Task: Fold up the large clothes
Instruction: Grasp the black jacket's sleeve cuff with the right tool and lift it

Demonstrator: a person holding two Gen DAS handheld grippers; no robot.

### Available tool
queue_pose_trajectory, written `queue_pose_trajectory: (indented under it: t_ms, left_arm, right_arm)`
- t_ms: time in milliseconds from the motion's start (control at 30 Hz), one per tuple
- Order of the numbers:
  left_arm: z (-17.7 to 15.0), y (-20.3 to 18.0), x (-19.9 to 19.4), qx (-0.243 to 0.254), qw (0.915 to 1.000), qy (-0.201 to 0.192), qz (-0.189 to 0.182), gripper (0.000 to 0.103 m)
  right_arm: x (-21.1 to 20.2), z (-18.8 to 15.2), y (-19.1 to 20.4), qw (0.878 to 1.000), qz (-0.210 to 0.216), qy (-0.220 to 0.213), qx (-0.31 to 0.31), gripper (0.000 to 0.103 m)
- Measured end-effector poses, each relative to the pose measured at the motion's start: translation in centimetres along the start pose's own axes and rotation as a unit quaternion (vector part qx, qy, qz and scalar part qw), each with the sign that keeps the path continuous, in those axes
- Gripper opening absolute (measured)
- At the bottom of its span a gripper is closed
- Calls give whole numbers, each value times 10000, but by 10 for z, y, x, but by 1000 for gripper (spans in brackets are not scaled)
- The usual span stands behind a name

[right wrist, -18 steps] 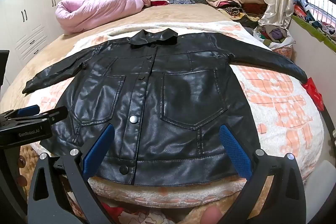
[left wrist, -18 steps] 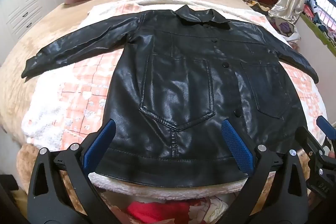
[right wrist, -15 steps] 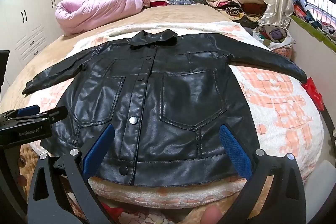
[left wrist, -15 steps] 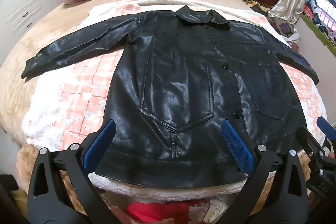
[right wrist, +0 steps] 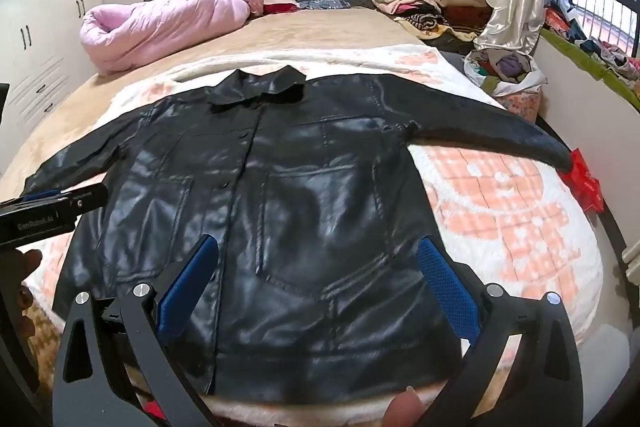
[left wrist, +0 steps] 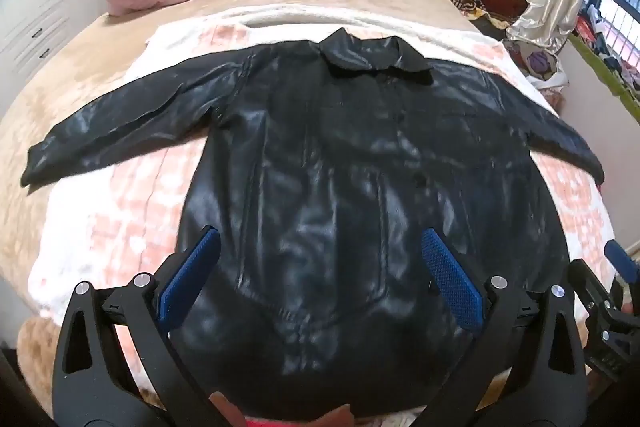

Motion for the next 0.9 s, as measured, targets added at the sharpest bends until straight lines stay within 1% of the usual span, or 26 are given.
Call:
queue_pose_trajectory:
  t_ms: [67,200,333,433,667,833,900]
  left_arm:
    - [10,-5,7,35,10000,45,-57,94]
    - [28,-12,18,55,9998,114,-151,94]
    - [50,-20,32,55,9998,141,-107,94]
    - [63,-29,42,67,9995,203,-217,94]
    - [96,-52,65,165,9995,233,-164,94]
    - [111,-70,84,302,9990,314,-104,94]
    - [117,-75,91,339,9988,332,-84,94]
  right_arm:
    - [7,10,-6,10000,-30,27,22,99]
    - [20,31,-16,9999,53,95,76,99]
    - [36,54,-26,9997,51,158,197,99]
    - [50,69,-39,9994,26,191,271,99]
    - [85,104,-91,9950,-3,432,899,99]
    - [105,120,-133,9900,-165,416,1338,99]
    - [113,126,-155,9861,-242,413,1589,99]
Point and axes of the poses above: each gripper's, at about its wrist camera, not at the fingertips, and x roughly the way its jaws point, y to its left, z to its top, the point moved 6 cm from there along x, roughly the way its jaws point, and after that the axes turned 13 degrees about y, right-handed, at the moved point
